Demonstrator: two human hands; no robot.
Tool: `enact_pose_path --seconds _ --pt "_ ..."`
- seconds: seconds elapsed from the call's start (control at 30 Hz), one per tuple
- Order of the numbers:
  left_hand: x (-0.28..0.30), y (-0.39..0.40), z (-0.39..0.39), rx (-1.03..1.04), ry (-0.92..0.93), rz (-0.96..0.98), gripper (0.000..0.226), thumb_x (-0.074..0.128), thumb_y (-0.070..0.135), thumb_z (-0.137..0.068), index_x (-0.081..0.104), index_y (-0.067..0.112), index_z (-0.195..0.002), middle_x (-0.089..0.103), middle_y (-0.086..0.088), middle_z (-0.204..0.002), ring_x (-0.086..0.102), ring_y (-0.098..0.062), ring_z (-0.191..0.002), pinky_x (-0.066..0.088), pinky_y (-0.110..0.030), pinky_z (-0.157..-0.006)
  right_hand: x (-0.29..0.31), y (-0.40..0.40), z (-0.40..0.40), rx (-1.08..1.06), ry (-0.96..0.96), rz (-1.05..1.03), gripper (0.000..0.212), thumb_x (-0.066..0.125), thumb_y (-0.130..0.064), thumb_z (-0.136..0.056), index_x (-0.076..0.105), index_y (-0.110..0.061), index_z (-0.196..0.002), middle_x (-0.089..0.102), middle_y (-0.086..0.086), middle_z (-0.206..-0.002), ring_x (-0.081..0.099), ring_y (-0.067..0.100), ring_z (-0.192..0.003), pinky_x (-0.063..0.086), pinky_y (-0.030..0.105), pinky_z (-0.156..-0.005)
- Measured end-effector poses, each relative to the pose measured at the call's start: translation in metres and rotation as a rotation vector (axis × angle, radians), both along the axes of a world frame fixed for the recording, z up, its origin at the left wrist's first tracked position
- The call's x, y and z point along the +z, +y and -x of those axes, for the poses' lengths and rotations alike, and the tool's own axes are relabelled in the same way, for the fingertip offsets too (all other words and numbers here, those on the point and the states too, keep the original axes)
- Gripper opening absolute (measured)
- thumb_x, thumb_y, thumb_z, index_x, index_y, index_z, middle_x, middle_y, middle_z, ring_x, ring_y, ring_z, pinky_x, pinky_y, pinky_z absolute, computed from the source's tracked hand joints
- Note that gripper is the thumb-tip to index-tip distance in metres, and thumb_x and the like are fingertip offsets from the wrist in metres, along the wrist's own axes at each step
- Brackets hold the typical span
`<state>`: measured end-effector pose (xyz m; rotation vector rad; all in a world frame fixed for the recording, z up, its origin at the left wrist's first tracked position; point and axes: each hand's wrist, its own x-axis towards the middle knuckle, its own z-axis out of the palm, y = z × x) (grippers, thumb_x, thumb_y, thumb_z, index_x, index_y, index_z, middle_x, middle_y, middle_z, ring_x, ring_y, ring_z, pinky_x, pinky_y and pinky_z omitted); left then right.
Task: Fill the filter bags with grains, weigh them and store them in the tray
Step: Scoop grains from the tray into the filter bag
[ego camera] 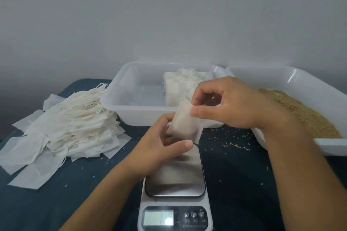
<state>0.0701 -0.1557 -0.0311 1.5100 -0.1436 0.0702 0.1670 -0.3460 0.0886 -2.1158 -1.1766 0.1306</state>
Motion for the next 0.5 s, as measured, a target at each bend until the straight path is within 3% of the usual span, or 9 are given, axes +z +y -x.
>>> enact_pose_path --seconds 0.1,0.3,0.37,0.5 --pt "0.006 -0.019 -0.015 0.04 0.052 0.063 0.057 0.085 0.027 -0.074 0.065 0.016 -0.126 0.074 -0.01 -0.114 0.072 -0.025 -0.105 0.059 -0.041 -0.095 0.005 -0.013 -0.01 -0.043 0.029 -0.154 0.013 0.082 -0.018 -0.088 0.071 -0.022 -0.081 0.07 -0.017 -0.075 0.063 -0.003 -0.069 0.047 0.01 -0.068" --pt "0.035 -0.052 -0.056 -0.037 0.121 0.44 0.019 0.073 0.011 -0.083 0.079 0.018 -0.099 0.077 -0.005 -0.106 0.075 -0.025 -0.099 0.059 -0.026 -0.079 0.011 -0.059 -0.034 -0.177 0.118 -0.362 0.013 0.08 -0.023 -0.085 0.072 -0.013 -0.087 0.074 0.004 -0.085 0.07 0.013 -0.08 0.06 0.026 -0.081" --pt "0.046 -0.061 -0.071 -0.067 0.134 0.452 0.02 0.072 0.008 -0.086 0.077 0.016 -0.103 0.077 -0.006 -0.109 0.075 -0.025 -0.099 0.059 -0.025 -0.079 0.01 -0.075 -0.044 -0.219 0.17 -0.399 0.02 0.078 -0.032 -0.079 0.073 -0.014 -0.086 0.075 0.003 -0.084 0.072 0.014 -0.081 0.062 0.026 -0.082" --pt "0.064 -0.082 -0.096 -0.042 0.163 0.325 0.028 0.076 0.008 -0.09 0.067 0.012 -0.117 0.076 -0.001 -0.102 0.073 -0.014 -0.089 0.055 -0.018 -0.07 0.0 -0.095 -0.063 -0.305 0.295 -0.499 0.013 0.079 -0.035 -0.074 0.075 -0.023 -0.077 0.075 0.002 -0.085 0.072 0.018 -0.084 0.063 0.036 -0.09"
